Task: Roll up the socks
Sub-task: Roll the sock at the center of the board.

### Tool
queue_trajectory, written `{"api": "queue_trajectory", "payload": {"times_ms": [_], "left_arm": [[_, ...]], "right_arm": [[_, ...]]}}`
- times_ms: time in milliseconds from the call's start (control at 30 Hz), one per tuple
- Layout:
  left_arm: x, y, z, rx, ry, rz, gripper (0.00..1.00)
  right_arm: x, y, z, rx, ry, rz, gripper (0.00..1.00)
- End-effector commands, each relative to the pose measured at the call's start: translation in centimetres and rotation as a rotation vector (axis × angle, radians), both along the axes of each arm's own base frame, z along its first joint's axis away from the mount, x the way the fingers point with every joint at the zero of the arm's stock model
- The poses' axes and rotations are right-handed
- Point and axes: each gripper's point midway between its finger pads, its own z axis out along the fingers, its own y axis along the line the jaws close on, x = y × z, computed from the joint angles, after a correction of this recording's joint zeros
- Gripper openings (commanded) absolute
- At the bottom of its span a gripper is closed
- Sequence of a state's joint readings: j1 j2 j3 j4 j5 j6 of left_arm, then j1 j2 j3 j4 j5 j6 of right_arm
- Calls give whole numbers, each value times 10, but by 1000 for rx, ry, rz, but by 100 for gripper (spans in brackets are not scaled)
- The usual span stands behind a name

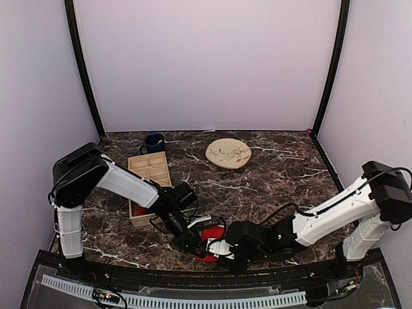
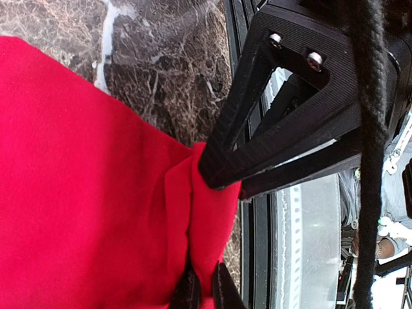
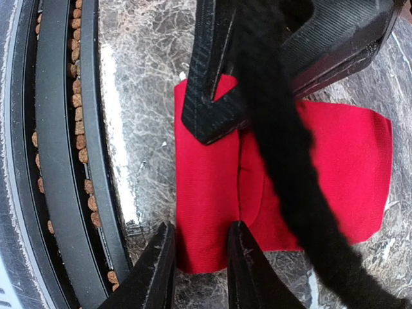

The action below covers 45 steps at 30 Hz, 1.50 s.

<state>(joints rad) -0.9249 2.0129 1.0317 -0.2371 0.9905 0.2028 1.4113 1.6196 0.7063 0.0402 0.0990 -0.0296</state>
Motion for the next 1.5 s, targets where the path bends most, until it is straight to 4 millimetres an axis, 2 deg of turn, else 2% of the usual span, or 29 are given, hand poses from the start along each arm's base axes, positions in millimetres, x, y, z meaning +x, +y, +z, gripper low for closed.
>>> {"api": "queue_trajectory", "payload": {"times_ms": [0, 267, 333, 500, 667, 867, 1067, 1467], "left_arm": [[-3, 14, -20, 99, 8, 1, 8], [-2, 14, -20, 99, 10, 7, 9], [-1, 14, -21, 102, 8, 11, 11], [1, 14, -17, 96, -15, 25, 19], [6, 16, -12, 94, -65, 52, 27], [13, 18, -3, 75, -109, 92, 33], [21, 17, 5, 48, -141, 134, 35], [22, 23, 17, 21, -141, 160, 36]], "right_arm": [[-4, 6, 3, -2, -15, 19, 24], [-6, 4, -8, -42, -15, 26, 13], [-6, 3, -11, -53, -13, 24, 8], [-6, -1, -18, -72, -1, 5, 1], [-5, -5, -22, -72, 37, -19, 0], [-3, -8, -23, -52, 111, -47, 0], [2, -10, -22, -28, 168, -71, 0], [7, -16, -31, -35, 244, -113, 0]]}}
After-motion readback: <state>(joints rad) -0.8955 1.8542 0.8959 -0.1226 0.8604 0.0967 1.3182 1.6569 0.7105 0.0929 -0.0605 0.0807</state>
